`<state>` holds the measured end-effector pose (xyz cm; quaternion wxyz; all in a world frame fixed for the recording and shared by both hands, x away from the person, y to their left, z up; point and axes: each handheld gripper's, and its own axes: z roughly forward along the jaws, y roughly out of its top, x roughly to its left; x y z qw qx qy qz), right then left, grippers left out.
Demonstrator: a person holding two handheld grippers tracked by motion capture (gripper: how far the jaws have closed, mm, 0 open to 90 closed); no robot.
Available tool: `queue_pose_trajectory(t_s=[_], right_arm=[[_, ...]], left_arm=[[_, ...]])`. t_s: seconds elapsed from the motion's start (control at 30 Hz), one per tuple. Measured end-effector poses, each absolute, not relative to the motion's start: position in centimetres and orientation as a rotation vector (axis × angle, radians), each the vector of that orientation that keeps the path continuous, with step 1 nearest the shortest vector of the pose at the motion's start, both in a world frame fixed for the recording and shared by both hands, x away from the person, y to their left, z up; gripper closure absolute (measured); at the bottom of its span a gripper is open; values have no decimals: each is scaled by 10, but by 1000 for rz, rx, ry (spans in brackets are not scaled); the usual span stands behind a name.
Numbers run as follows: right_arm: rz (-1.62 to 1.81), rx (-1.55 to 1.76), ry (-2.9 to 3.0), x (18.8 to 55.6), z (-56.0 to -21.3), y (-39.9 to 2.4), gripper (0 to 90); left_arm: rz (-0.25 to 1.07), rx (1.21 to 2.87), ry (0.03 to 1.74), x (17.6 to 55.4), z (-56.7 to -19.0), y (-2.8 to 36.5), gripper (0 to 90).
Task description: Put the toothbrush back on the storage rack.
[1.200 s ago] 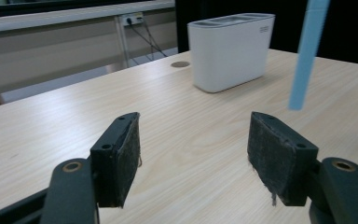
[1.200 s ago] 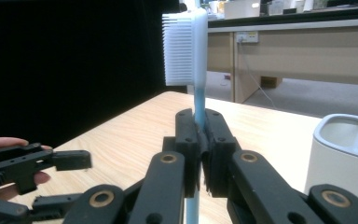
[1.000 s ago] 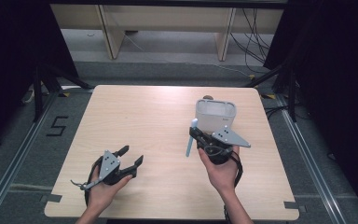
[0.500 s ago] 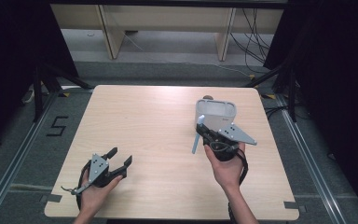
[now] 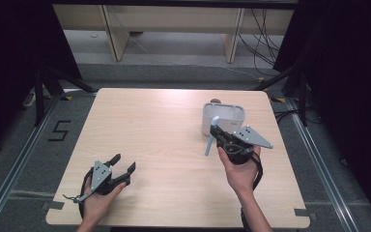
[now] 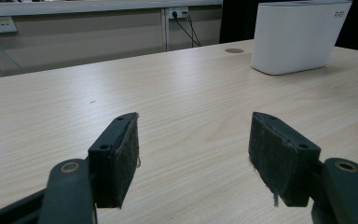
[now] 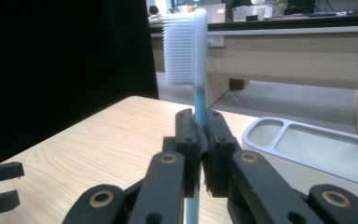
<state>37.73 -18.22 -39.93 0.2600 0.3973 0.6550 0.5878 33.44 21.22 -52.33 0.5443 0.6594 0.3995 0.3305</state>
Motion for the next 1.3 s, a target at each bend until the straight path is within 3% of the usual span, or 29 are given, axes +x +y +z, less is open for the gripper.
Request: queue_pose_trajectory(t_s=[1.3], right_arm=[[1505, 1146, 1661, 396, -388, -222, 863]], left_arm=[[816, 1539, 952, 332, -524, 210, 337]])
